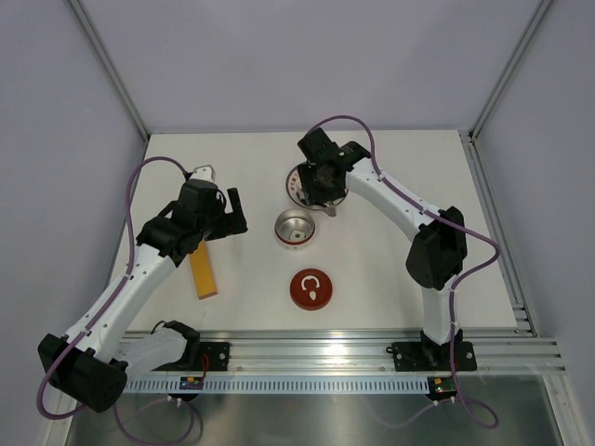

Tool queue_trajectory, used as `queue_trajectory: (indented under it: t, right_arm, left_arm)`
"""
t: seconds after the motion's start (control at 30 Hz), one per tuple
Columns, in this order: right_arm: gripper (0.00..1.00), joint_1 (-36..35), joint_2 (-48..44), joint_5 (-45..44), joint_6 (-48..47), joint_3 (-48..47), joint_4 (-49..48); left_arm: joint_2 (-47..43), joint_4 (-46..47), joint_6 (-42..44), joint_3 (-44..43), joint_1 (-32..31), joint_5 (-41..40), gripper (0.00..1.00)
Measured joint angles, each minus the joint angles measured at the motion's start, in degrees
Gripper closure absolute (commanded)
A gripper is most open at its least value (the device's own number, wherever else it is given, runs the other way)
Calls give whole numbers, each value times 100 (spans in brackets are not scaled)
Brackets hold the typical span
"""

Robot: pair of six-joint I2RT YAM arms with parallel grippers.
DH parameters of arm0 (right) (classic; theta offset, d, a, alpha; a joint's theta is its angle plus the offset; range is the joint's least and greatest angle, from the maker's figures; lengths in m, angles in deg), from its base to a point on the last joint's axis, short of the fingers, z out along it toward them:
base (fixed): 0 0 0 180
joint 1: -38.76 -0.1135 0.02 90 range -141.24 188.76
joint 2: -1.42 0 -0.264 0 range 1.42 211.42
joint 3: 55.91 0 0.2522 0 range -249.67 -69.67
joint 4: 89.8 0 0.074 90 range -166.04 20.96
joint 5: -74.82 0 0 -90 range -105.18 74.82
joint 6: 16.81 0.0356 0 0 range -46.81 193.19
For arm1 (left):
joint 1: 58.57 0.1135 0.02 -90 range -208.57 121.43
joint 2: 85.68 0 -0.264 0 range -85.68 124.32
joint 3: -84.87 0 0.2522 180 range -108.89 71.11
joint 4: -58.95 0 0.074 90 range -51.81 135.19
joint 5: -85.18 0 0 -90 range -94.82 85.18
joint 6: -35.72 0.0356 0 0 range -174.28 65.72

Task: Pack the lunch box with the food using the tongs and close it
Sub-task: Pick up the fake food from the plate.

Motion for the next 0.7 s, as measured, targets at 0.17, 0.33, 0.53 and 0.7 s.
queue_trajectory:
  t: [0.17,0.33,0.53,0.7]
  right_arm:
    - [43,107,251,251,-245,-170,129]
    - [47,179,341,433,-343,-184,136]
    - [48,339,404,527,-380,-184,116]
    - [48,378,527,632,-404,-184,116]
  left_arm:
    - [0,0,0,0,0,0,1]
    - [2,-2,0,0,0,0,1]
    - [2,-4,0,0,0,-2,1]
    - [2,-7,0,0,0,-4,1]
